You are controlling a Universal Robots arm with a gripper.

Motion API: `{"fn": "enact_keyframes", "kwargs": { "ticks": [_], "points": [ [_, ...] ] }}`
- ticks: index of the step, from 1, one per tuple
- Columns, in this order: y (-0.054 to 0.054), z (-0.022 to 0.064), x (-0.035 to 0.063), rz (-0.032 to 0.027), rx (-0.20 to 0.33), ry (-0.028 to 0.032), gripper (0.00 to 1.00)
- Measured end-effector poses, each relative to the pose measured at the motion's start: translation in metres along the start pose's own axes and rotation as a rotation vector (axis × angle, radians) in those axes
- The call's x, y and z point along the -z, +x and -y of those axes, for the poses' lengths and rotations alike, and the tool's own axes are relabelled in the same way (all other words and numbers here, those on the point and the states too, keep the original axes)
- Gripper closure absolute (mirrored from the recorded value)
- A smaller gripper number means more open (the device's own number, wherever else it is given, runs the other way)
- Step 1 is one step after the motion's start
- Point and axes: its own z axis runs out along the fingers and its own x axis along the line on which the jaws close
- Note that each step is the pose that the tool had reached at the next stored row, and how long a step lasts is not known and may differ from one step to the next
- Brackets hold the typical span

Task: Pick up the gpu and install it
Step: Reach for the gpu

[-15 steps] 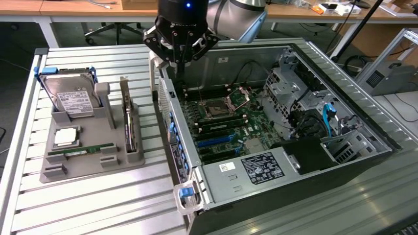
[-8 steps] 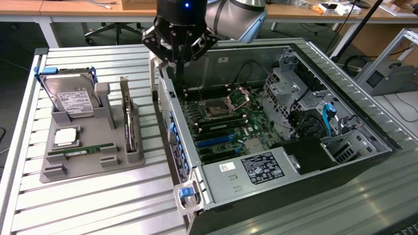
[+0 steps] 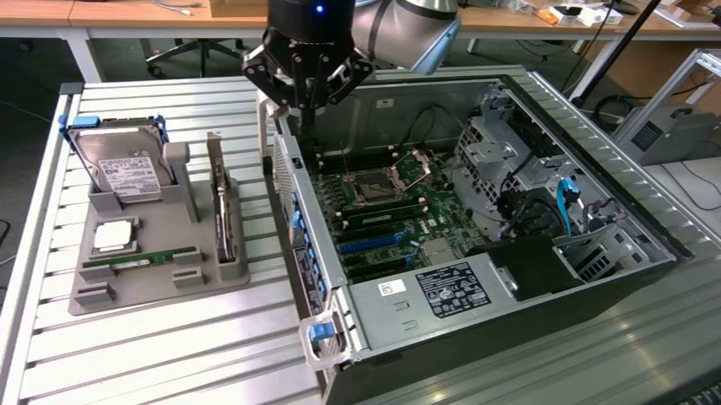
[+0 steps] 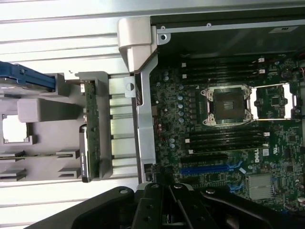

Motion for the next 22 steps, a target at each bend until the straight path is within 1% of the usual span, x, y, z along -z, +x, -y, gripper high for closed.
{"fn": "enact_keyframes", "kwargs": {
  "ticks": [22],
  "points": [
    [0.0077,0.0006,0.0002,0.0000,0.000,0.0000,0.89]
  ]
}}
